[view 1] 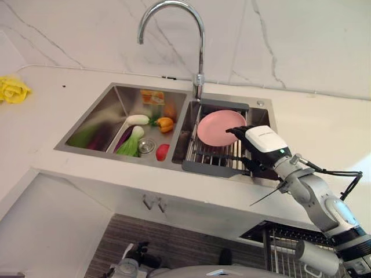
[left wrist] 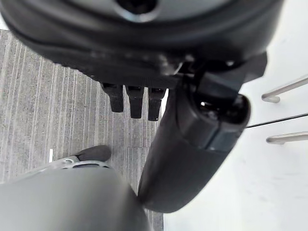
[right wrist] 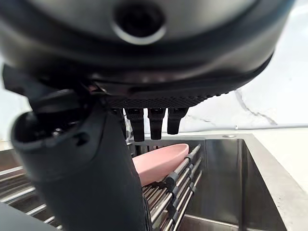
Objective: Place the dishes in the dishwasher.
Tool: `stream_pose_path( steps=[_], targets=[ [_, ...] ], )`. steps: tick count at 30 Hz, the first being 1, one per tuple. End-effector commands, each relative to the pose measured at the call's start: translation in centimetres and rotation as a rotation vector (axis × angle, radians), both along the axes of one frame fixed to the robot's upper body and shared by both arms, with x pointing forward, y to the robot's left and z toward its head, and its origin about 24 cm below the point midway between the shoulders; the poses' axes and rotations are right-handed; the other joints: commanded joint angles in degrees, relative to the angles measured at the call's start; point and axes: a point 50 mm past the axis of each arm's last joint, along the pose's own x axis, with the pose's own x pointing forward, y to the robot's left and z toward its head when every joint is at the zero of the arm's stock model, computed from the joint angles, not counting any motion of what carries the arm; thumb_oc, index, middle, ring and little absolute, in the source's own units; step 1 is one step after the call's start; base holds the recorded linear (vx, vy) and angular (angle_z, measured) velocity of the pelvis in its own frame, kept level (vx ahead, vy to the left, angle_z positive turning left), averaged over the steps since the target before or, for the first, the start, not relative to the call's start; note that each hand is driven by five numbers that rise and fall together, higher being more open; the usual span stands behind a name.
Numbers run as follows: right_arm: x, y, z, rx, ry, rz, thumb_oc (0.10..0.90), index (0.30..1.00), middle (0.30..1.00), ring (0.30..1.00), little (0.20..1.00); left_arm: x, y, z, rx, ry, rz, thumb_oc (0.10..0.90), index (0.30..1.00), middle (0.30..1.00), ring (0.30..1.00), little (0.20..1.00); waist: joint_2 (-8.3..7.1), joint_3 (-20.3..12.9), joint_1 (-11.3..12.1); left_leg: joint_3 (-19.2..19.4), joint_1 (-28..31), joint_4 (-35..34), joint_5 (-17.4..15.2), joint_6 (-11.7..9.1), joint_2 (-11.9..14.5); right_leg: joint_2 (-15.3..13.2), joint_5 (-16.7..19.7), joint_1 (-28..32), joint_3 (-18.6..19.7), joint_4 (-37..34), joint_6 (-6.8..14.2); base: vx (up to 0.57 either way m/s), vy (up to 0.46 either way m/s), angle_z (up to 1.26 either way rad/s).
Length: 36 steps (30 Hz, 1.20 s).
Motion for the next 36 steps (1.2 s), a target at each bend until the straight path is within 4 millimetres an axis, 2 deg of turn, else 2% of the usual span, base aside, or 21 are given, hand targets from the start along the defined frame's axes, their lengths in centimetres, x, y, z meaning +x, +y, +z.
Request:
stream_pose_path(
  steps=[1,3,5,18,21,29,36],
  targets=[
    [1.9,1.7,4.1,-0.009,-0.254,0.044,0.8,0.9,0.9,0.9,0.9,-2.9,1.1,-0.5,0.044,0.103,-0.02,0.8,0.9,0.9,0.9,0.9,-5.0,-1.82,1.69,-1.86,-4.04,-0.75,3.88,-2.11,2.0,-7.73,-8.35,8.23,0.51,1.41,8.22,0.0,0.0,0.0],
    [2.5,1.4,3.7,-0.088,-0.282,0.028,0.8,0.9,0.9,0.9,0.9,-3.0,1.2,-0.4,0.052,0.101,-0.021,0.8,0.9,0.9,0.9,0.9,-5.12,-1.68,2.33,-2.07,-4.24,-0.75,3.91,-2.21,2.09,-7.75,-8.33,8.21,0.3,1.36,8.26,0.0,0.0,0.0],
    [2.8,1.4,3.3,-0.093,-0.274,0.017,0.8,0.9,0.9,0.9,0.9,-3.0,1.2,-0.4,0.054,0.102,-0.022,0.8,0.9,0.9,0.9,0.9,-5.11,-1.66,2.46,-2.23,-4.33,-0.75,3.92,-2.24,2.08,-7.76,-8.33,8.21,0.23,1.34,8.22,0.0,0.0,0.0],
    [4.8,0.8,4.8,-0.104,-0.356,-0.057,0.8,0.9,0.9,0.9,0.9,-3.2,1.1,-0.5,0.059,0.107,-0.017,0.8,0.9,0.9,0.9,0.9,-5.13,-2.14,3.56,-2.82,-4.62,-0.75,3.96,-2.45,1.89,-7.83,-8.51,8.85,-0.61,1.0,8.11,0.01,0.006,0.04],
    [5.1,0.1,4.1,-0.097,-0.337,-0.094,0.8,0.9,0.9,0.9,0.9,-3.4,1.1,-0.5,0.062,0.113,-0.014,0.8,0.9,0.9,0.9,0.9,-5.19,-2.22,3.72,-3.01,-4.73,-0.75,4.04,-2.5,1.88,-7.81,-8.55,8.93,-0.81,0.99,8.02,0.0,0.0,0.0],
    [5.7,-0.8,2.0,-0.242,-0.285,-0.102,0.8,0.9,0.9,0.9,0.9,-3.5,1.4,-0.5,0.074,0.113,-0.013,0.8,0.9,0.9,0.9,0.9,-5.08,-2.2,4.47,-3.3,-4.74,-0.75,4.08,-2.63,1.93,-7.9,-8.65,9.31,-1.25,0.86,8.04,0.0,0.0,0.0],
    [6.6,0.1,1.2,-0.312,-0.294,-0.078,0.8,0.9,0.9,0.9,0.9,-3.3,1.0,-0.5,0.075,0.097,-0.02,0.8,0.9,0.9,0.9,0.9,-4.87,-2.01,5.0,-3.6,-4.95,-0.75,4.19,-2.72,1.98,-7.96,-8.62,9.31,-1.62,0.8,8.08,0.0,0.0,0.0]
  ],
)
